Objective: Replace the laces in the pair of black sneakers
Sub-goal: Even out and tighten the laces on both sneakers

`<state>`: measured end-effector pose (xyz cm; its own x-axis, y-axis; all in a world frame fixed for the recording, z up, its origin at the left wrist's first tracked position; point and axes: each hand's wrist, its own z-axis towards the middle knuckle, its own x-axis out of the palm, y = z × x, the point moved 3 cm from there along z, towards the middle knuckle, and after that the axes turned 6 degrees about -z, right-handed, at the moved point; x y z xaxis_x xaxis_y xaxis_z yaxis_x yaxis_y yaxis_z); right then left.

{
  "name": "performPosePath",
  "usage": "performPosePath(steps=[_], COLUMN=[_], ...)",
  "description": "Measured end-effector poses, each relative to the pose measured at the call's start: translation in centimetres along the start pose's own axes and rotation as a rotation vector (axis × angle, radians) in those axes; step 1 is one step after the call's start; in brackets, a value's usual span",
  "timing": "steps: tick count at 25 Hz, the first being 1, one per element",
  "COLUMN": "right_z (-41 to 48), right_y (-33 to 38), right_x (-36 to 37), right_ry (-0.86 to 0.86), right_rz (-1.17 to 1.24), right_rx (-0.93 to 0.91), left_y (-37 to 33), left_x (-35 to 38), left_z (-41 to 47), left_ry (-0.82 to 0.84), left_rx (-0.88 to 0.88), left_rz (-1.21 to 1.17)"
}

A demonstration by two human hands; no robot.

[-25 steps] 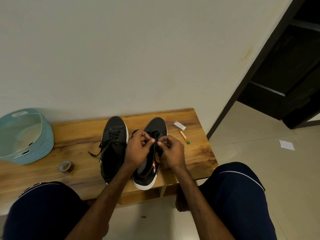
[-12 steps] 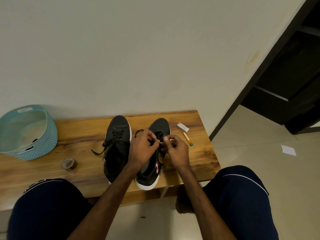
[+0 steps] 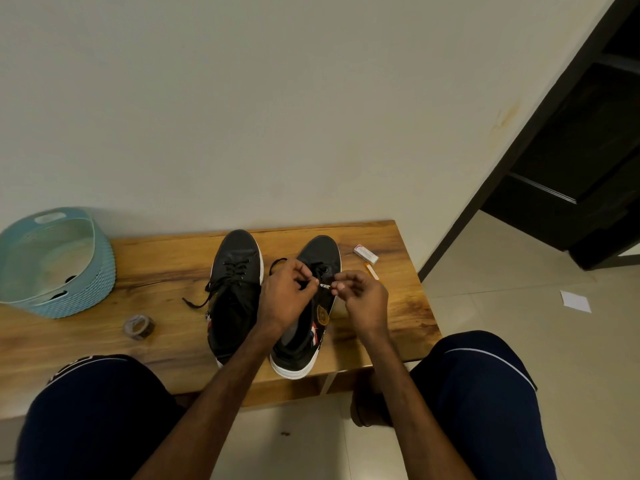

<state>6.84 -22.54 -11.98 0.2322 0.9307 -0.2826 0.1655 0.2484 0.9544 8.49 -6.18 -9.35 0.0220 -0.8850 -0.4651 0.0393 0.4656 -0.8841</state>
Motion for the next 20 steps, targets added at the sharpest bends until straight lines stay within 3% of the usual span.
performPosePath(steps=[4, 9, 12, 16, 20], right_z=[-0.2, -0.4, -0.4, -0.5, -0.8], right_y=[0.9, 0.9, 0.5, 0.7, 0.9], right_x=[0.9, 1.3, 1.2, 1.3, 1.3], right_ry=[0.107, -0.013, -0.039, -0.054, -0.048], right_rz=[-0.342, -0.685, -0.695, -0.712, -0.733], right_rx=[-0.211, -0.307, -0.245, -0.172, -0.105], left_y=[0.3, 0.4, 0.2, -0.2, 0.1], left_x=[0.0, 0.1, 0.3, -0.4, -1.8], left_z=[0.1, 0.1, -0.4, -1.4, -2.4], left_ry=[0.012, 0.026, 0.026, -0.075, -0.12], left_rx=[-0.024, -0.007, 0.036, 0.24, 0.191], left_rz=[-0.033, 0.002, 0.015, 0.183, 0.293])
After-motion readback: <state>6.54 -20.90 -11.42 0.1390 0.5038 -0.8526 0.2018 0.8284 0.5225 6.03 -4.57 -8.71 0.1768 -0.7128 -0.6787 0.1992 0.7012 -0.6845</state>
